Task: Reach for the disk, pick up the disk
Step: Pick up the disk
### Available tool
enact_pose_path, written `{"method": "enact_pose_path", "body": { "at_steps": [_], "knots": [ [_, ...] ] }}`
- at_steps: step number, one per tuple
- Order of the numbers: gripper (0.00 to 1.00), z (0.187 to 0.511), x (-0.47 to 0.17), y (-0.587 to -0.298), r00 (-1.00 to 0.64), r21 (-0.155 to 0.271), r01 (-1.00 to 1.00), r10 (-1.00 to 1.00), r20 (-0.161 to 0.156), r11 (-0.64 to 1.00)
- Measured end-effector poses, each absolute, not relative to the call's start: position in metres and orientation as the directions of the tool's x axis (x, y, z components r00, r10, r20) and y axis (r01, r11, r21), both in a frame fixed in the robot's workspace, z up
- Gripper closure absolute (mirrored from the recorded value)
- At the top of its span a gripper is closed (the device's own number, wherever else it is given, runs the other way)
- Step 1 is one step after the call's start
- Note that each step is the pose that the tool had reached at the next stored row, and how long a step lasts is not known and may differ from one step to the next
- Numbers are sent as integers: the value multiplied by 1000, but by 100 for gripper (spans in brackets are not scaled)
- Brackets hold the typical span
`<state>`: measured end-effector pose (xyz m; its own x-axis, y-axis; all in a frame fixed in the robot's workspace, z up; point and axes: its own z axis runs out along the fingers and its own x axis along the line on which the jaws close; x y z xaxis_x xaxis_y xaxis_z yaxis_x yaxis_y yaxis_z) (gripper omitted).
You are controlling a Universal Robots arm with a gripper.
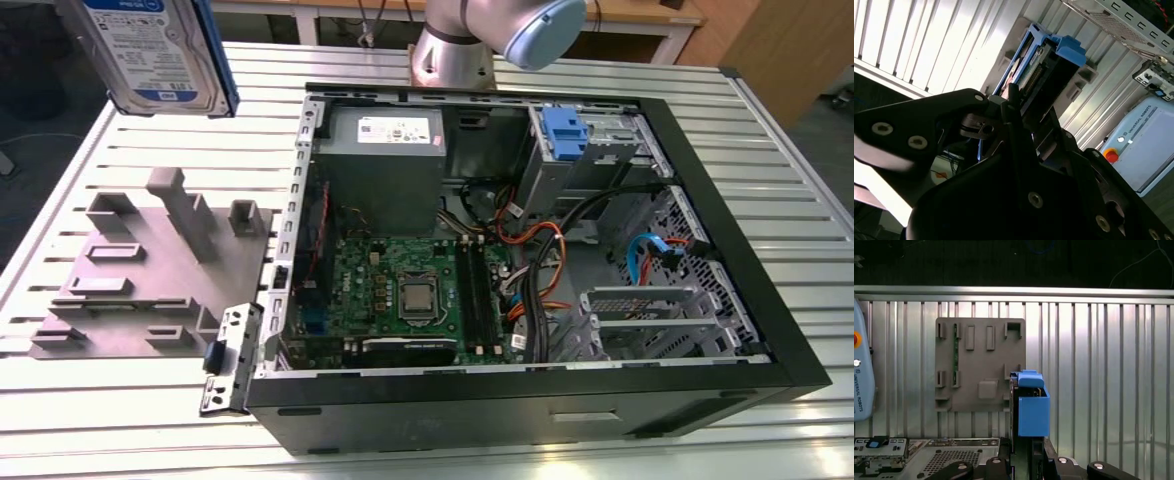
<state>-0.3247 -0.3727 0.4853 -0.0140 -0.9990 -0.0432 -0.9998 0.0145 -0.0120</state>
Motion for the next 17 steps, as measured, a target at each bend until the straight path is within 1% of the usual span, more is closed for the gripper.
{"method": "enact_pose_path", "body": {
  "at_steps": [7, 17],
  "knots": [
    [65, 486, -324, -373, -14, -12, -1000, -999, -43, 14],
    [65, 486, -298, -373, -14, -12, -1000, -999, -43, 14]
  ]
}}
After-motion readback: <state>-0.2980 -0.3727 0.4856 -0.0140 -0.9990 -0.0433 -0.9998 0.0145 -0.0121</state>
